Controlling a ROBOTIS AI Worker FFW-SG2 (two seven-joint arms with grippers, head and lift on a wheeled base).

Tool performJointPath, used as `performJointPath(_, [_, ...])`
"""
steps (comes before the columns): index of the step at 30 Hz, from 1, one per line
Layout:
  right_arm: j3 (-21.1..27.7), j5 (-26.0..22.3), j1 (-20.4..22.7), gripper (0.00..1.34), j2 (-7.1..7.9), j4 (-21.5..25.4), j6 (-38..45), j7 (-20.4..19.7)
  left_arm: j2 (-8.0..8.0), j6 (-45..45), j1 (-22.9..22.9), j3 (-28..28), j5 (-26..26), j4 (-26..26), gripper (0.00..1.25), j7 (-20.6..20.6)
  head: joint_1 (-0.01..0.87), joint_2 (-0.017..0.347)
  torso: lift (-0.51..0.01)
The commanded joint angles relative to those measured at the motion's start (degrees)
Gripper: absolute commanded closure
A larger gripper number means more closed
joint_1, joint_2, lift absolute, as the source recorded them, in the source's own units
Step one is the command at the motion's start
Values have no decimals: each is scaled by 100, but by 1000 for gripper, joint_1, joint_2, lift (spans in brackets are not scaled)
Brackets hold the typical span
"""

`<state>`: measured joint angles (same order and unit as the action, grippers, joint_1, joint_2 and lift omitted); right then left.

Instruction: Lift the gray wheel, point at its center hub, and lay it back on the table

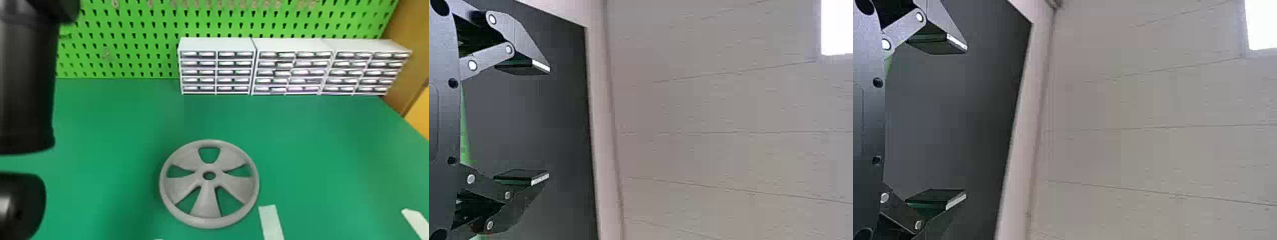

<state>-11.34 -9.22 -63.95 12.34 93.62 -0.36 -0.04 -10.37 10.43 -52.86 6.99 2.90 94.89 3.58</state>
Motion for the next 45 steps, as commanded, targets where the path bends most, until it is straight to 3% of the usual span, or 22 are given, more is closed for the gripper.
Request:
performJointPath(1, [1, 131, -372, 257, 14, 148, 1, -40, -132, 30, -497, 216, -35, 135, 506, 46, 692, 48, -96])
performJointPath(8, [-17, 210, -847, 257, 22, 253, 1, -180, -211, 3, -1156, 435, 79, 267, 504, 64, 692, 48, -96])
performJointPath(16, [-78, 351, -1269, 256, 66, 429, 10, -180, -290, -260, -1648, 242, -193, 628, 504, 81, 692, 48, -96])
performJointPath(24, [115, 430, -1471, 256, 356, 842, 273, -242, -554, -533, -1798, 40, -290, 1181, 504, 239, 692, 48, -96])
performJointPath(34, [229, 509, -1638, 240, 462, 1088, 361, -250, -756, -717, -1903, -92, -396, 1586, 504, 354, 692, 48, -96])
performJointPath(40, [273, 509, -1682, 240, 585, 1202, 458, -321, -800, -744, -1859, -110, -404, 1682, 504, 415, 692, 48, -96])
performJointPath(45, [238, 562, -1690, 240, 594, 1211, 511, -330, -808, -796, -1877, -92, -413, 1691, 504, 424, 692, 48, -96])
